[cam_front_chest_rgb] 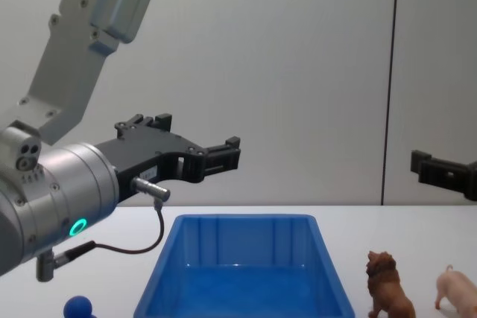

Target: Pick up the two dolls from the table and place them into the box.

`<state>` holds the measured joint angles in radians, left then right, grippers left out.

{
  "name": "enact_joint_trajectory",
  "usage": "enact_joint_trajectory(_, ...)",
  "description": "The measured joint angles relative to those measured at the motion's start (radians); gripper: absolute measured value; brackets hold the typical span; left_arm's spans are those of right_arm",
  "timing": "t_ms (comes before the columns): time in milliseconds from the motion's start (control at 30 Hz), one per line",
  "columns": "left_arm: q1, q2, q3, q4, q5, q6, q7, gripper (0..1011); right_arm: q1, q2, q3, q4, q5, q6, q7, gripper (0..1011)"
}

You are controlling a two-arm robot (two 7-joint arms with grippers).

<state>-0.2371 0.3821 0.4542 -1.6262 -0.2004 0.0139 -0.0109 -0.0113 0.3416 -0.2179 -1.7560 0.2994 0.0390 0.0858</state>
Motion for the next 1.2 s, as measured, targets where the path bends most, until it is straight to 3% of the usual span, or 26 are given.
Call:
enact_joint_trajectory(400,0.0,0.0,0.0,0.0,0.0,0.0,0.0,1001,-0.01,0.012,0.014,0.012,0.01,0.06,-0.022,1001)
enact_joint_trajectory(700,0.0,0.0,0.0,0.0,0.0,0.0,0.0,1002,-0.02,0.017,0.021,0.035,0.013,0.134,-0.05,1001)
enact_joint_trajectory(1200,0.0,0.0,0.0,0.0,0.0,0.0,0.0,1001,-0.008,-0.008,0.009,0.126,0.014,0.238,-0.055,1001)
